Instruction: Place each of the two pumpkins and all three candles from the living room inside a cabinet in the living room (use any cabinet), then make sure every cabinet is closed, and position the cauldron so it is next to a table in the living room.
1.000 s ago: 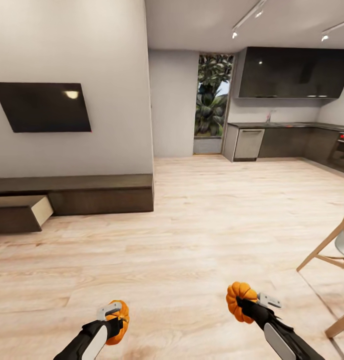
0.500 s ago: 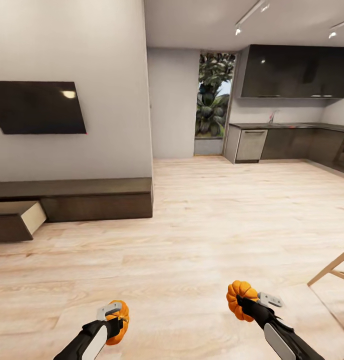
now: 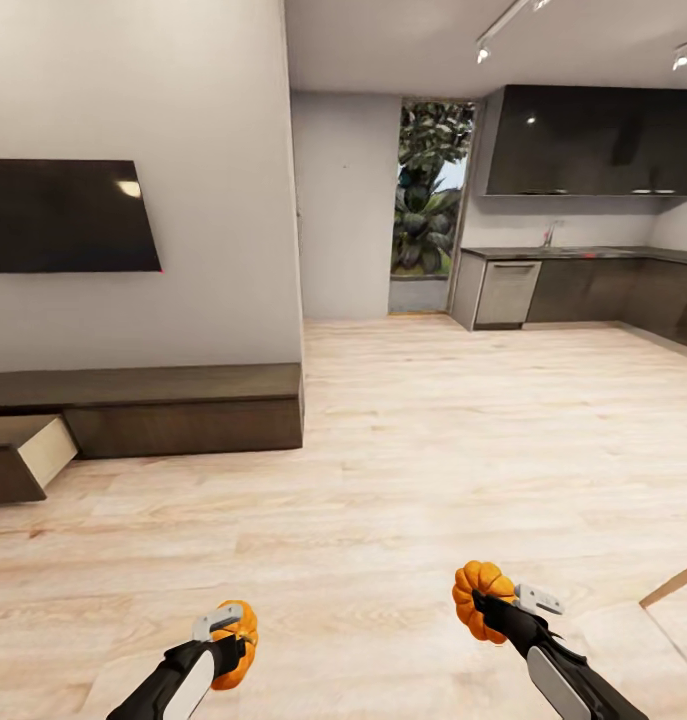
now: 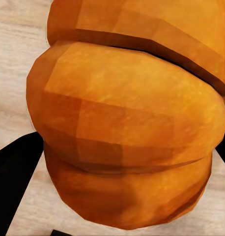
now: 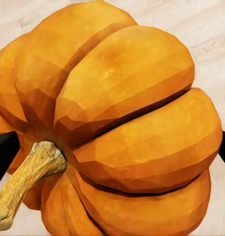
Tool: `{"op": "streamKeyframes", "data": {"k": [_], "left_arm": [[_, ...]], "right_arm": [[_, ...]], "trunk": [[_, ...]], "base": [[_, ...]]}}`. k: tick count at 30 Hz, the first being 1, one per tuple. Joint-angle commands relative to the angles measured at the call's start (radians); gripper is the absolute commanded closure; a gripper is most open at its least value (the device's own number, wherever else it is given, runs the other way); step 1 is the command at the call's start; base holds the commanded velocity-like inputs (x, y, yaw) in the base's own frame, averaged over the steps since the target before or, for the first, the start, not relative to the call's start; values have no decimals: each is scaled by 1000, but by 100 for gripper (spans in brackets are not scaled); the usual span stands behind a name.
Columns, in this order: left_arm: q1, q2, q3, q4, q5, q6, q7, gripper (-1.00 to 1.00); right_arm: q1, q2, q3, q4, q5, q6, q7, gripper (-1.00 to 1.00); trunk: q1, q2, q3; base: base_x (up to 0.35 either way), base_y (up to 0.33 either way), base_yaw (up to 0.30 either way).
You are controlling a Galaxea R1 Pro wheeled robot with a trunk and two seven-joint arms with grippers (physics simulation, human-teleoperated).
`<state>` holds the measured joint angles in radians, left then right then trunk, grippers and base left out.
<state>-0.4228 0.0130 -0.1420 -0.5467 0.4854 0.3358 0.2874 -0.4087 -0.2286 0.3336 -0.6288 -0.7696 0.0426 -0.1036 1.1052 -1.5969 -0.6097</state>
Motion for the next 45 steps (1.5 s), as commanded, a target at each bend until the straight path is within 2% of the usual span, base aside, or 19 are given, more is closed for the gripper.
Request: {"op": "streamKeyframes", "data": {"k": [1,29,45], "left_arm": [[-1,1,-8,-3,7,3,12,100],[-1,0,-17,-3,7,-4,12,100],[-1,-1,-25,-3,7,-16,12,100]], "right_arm": [[-1,-2,7,-3,-7,2,-10,100],[-1,0,7,-3,-7,-16,-10,100],[-1,0,7,-3,-7,-17,-10,100]], "trunk": [[1,-1,-1],[1,-1,-1],[1,-1,-1]], "base": [[338,0,0],[338,0,1],[338,0,113]]}}
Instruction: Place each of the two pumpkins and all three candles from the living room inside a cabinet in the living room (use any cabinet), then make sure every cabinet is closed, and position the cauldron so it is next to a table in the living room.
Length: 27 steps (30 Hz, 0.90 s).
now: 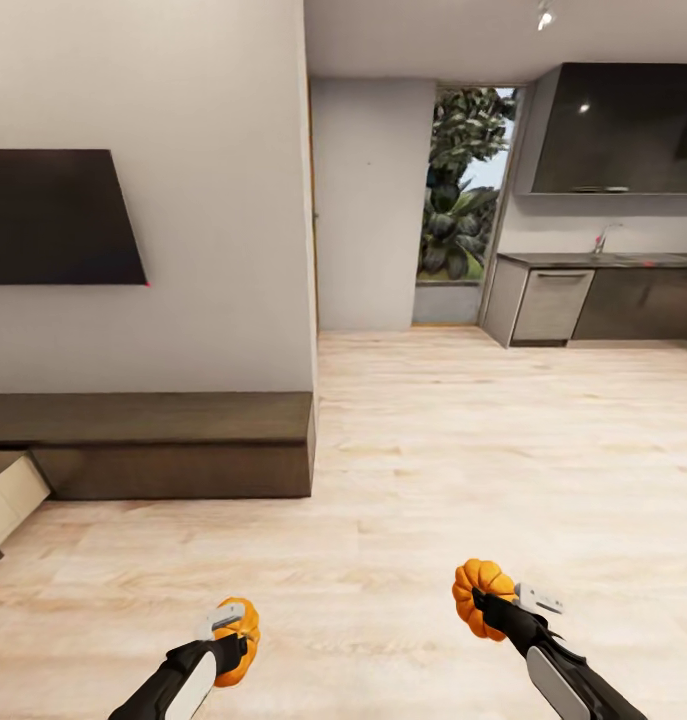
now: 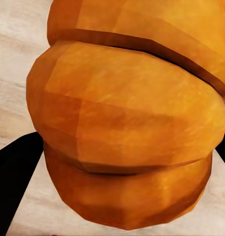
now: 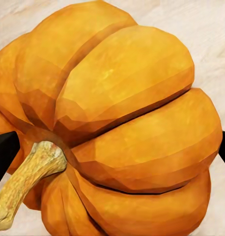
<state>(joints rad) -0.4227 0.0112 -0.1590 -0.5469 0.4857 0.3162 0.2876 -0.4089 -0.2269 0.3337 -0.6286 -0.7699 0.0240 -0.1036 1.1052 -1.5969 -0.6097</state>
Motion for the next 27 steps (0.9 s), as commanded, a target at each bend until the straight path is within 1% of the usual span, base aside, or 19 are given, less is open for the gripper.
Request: {"op": "streamKeyframes", "data": {"k": [1,4,7,27], "left_arm": [[-1,2,-8,-2,7,3,12,100],[0,2,-8,-2,7,-2,12,100],[1,1,-8,-2,7,-18,12,100],[2,1,-8,-2,8,-26,12,100]], "right_arm": [[-1,-2,7,-3,-6,2,-10,100],[-1,-2,7,-3,-6,2,-10,100],[-1,-2,7,-3,-6,2,-10,100],[-1,-2,7,-3,-6,2,-9,100]], "trunk": [[1,-1,-1],[1,-1,-1],[1,-1,-1],[1,-1,-1]], "base": [[335,0,129],[252,0,175],[77,0,255],[4,0,286]]}}
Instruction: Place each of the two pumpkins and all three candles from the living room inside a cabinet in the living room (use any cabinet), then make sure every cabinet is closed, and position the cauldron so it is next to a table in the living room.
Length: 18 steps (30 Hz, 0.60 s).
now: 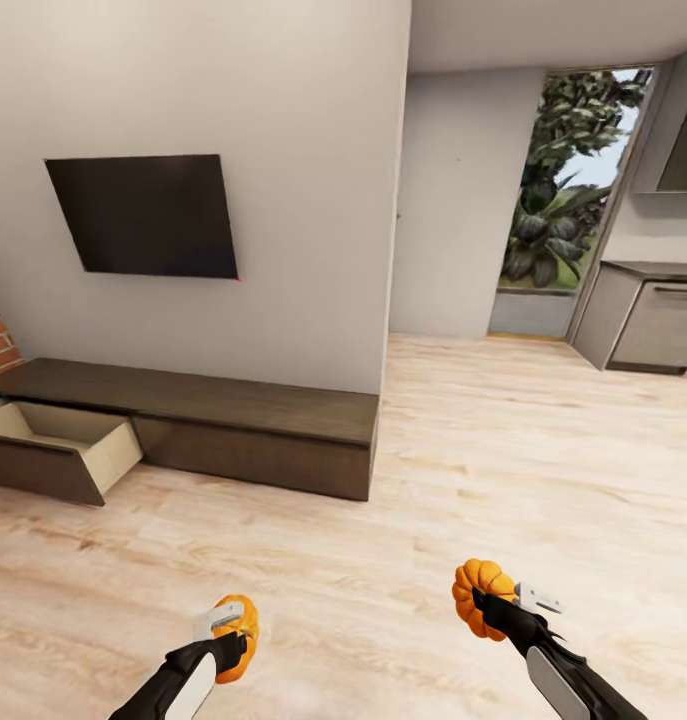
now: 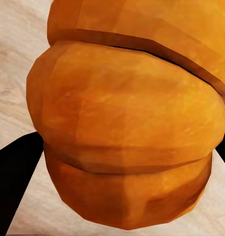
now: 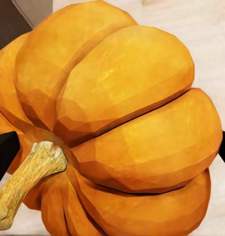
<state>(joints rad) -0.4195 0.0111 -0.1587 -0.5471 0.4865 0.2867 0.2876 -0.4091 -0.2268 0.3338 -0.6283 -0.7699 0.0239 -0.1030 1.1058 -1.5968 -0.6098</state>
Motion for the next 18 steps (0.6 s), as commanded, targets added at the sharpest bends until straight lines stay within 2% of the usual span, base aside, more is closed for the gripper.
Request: {"op": "streamKeyframes", "data": {"k": [1,11,18], "left_arm": [[-1,1,-9,-2,7,0,12,100],[-1,-1,-9,21,6,-49,12,100],[-1,-2,-9,22,7,-55,12,100]], "right_arm": [[-1,-2,7,-4,-6,2,-10,100],[-1,-2,8,-3,-6,2,-10,100],[-1,0,8,22,-2,2,-9,100]], "trunk": [[0,-1,-1],[0,-1,-1],[0,-1,-1]], "base": [[0,0,288],[0,0,288],[0,0,288]]}}
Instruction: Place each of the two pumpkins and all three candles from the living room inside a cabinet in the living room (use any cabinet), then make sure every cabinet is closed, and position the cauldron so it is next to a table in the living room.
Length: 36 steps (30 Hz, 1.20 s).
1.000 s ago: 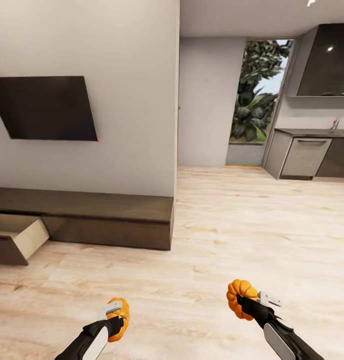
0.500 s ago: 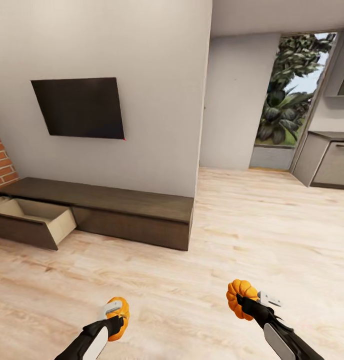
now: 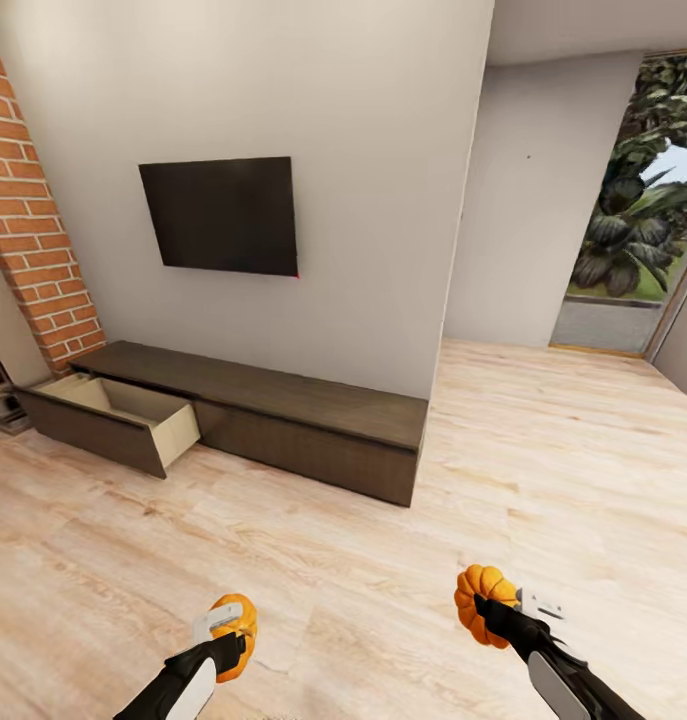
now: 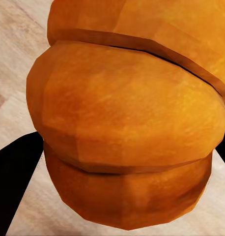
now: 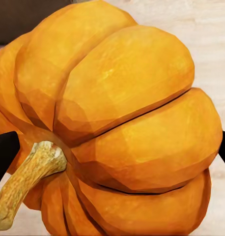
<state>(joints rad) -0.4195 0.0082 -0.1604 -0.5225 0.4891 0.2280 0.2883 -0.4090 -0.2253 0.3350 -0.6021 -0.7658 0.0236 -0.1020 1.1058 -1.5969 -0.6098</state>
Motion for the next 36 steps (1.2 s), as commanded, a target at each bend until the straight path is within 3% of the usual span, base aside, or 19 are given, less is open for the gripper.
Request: {"op": "streamKeyframes", "data": {"k": [1,36], "left_arm": [[-1,1,-7,-2,4,4,11,100],[-1,1,-8,9,4,-1,11,100]], "right_arm": [[-1,-2,7,-3,-6,2,-10,100],[-1,-2,7,-2,-6,2,-10,100]], "trunk": [[0,-1,-1],[0,-1,-1]], "base": [[0,0,288],[0,0,288]]}}
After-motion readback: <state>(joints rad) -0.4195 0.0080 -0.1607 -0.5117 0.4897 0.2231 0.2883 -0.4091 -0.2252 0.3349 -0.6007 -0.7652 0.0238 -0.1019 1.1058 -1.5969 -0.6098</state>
